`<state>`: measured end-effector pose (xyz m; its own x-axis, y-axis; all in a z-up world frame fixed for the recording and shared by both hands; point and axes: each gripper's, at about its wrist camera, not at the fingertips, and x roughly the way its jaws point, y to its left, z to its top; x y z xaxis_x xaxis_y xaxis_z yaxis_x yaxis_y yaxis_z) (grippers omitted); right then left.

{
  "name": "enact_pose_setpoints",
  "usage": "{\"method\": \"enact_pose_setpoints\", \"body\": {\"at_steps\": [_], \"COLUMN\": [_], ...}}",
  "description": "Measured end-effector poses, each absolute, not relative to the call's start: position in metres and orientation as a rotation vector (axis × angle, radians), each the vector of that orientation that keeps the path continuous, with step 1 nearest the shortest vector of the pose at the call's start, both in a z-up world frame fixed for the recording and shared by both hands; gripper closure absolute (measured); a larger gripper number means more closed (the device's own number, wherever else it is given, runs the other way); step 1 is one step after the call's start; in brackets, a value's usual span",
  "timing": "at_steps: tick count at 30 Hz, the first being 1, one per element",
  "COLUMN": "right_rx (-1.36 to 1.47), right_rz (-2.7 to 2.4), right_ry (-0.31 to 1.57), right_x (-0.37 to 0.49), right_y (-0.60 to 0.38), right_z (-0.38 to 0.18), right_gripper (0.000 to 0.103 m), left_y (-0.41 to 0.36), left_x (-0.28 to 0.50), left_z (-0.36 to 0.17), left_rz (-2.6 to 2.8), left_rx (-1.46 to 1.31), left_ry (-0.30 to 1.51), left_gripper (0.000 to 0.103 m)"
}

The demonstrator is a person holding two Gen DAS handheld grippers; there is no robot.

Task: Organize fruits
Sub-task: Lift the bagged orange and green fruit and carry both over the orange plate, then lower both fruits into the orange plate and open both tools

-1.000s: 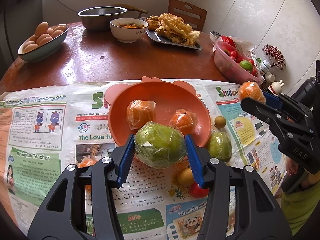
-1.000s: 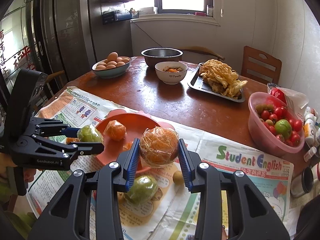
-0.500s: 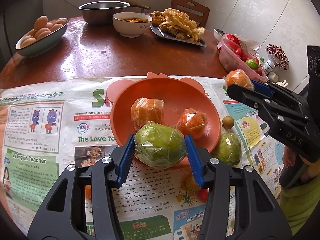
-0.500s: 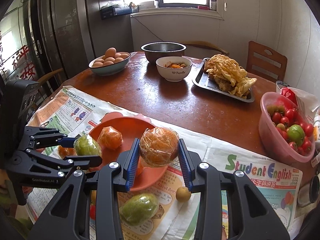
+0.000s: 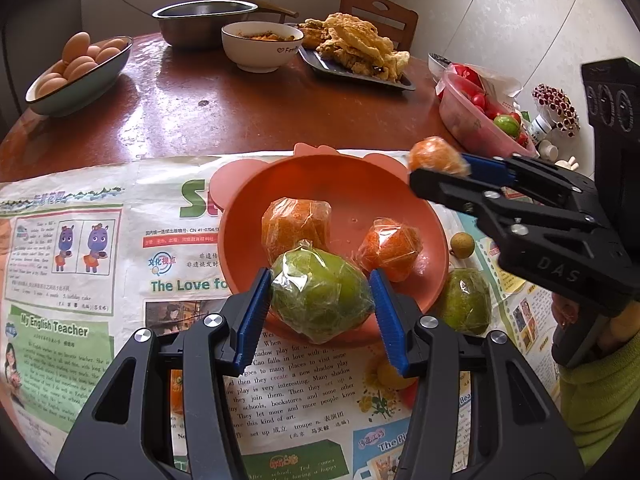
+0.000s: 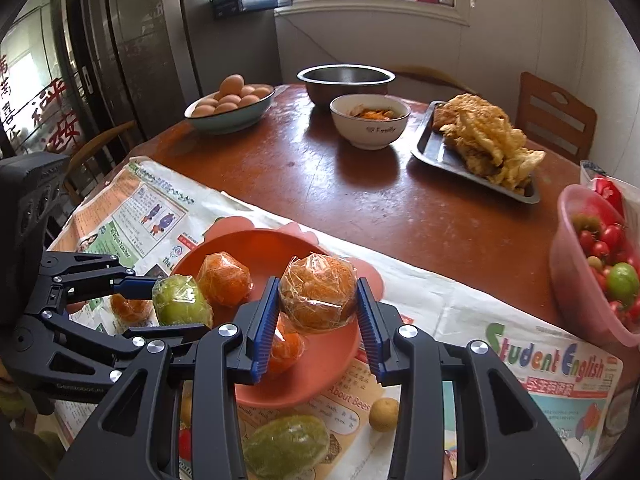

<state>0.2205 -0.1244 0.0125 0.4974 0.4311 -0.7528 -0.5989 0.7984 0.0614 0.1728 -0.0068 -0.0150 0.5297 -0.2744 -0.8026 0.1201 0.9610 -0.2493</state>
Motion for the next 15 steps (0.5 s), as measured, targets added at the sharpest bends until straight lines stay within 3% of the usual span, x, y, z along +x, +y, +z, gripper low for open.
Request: {"method": "enact_pose_setpoints", "body": {"at_steps": [15], "right_rx": [-0.249], "right_rz": [0.701], "right_ry": [0.936], "right_x": [0.244], "right_y": [-0.099], "right_z": [-0.013], "right_gripper": [0.066], "left_y": [-0.007], "left_x": [0.179], "left_z": [-0.019], "left_rz": [-0.240], "left_rx": [-0.151], "left_ry": [0.990], "left_gripper": [0.061]}}
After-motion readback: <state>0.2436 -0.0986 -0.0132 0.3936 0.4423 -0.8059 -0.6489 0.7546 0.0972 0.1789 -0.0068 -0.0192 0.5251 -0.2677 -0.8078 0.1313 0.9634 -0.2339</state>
